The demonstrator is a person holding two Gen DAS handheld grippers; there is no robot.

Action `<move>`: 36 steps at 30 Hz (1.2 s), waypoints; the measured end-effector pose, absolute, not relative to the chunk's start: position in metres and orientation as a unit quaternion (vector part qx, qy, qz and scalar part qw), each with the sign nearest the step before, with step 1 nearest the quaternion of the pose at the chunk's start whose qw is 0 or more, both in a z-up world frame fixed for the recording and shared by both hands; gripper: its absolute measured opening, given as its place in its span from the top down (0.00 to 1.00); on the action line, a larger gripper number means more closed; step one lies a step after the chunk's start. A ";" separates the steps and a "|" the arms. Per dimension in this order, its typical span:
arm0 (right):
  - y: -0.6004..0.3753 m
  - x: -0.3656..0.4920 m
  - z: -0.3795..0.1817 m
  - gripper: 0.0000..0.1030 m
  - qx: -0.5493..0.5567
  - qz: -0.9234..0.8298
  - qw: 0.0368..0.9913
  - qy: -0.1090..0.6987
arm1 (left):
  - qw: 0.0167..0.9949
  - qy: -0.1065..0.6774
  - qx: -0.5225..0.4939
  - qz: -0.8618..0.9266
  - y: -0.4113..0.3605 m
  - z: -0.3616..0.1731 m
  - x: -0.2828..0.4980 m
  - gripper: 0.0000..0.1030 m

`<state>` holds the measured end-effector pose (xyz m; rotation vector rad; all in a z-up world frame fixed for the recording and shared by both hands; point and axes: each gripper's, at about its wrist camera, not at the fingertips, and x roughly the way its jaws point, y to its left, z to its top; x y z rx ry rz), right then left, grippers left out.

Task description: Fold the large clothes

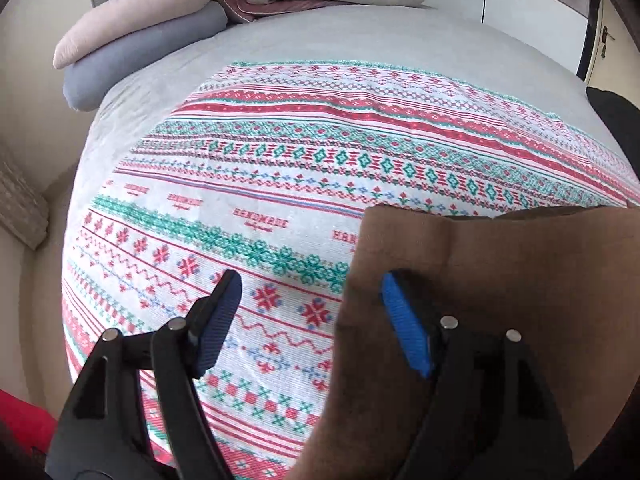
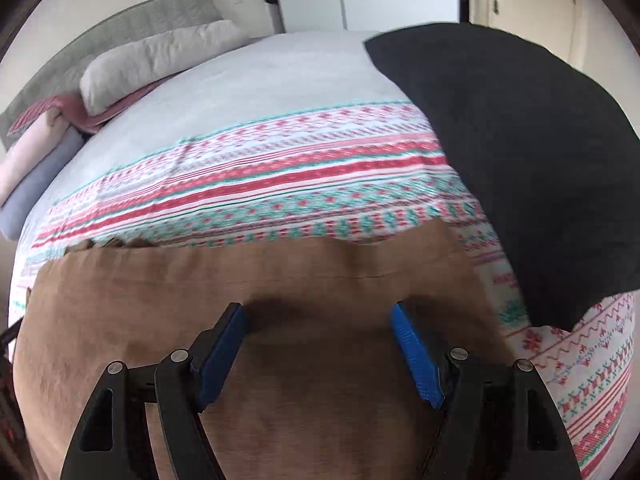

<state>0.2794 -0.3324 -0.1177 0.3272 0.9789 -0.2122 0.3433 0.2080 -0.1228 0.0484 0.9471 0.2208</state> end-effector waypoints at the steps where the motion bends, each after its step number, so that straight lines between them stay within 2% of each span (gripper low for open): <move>1: -0.348 0.276 -0.117 0.27 0.149 -0.128 0.860 0.470 | 0.881 0.458 0.029 0.116 0.213 -0.121 0.343 0.28; 4: -0.371 0.257 -0.108 0.33 0.136 -0.131 0.861 0.472 | 0.892 0.436 0.030 0.112 0.220 -0.099 0.326 0.29; 8: -0.341 0.226 -0.073 0.31 0.097 -0.114 0.889 0.433 | 0.917 0.394 0.028 0.044 0.185 -0.056 0.279 0.29; 10: -0.304 0.215 -0.058 0.30 0.082 -0.072 0.900 0.422 | 0.922 0.386 0.016 -0.006 0.156 -0.042 0.259 0.26; 12: -0.259 0.207 -0.051 0.29 0.056 -0.029 0.905 0.422 | 0.922 0.385 0.016 -0.046 0.121 -0.038 0.240 0.19; 17: -0.165 0.177 -0.058 0.27 0.014 0.055 0.903 0.426 | 0.908 0.414 -0.001 -0.067 0.069 -0.057 0.201 0.18; 21: -0.138 0.162 -0.082 0.27 0.028 0.073 0.892 0.446 | 0.897 0.437 -0.021 -0.057 0.055 -0.080 0.180 0.18; 23: -0.135 0.158 -0.097 0.26 0.033 0.064 0.884 0.462 | 0.894 0.445 -0.013 -0.048 0.054 -0.091 0.176 0.17; 26: -0.137 0.148 -0.105 0.26 0.025 0.057 0.889 0.454 | 0.896 0.442 -0.017 -0.033 0.063 -0.095 0.171 0.08; 28: -0.143 0.142 -0.105 0.22 0.031 0.053 0.888 0.455 | 0.895 0.444 -0.022 -0.030 0.070 -0.097 0.169 0.07; 36: -0.186 0.105 -0.101 0.21 0.050 0.023 0.893 0.447 | 0.894 0.446 -0.034 -0.003 0.116 -0.105 0.149 0.05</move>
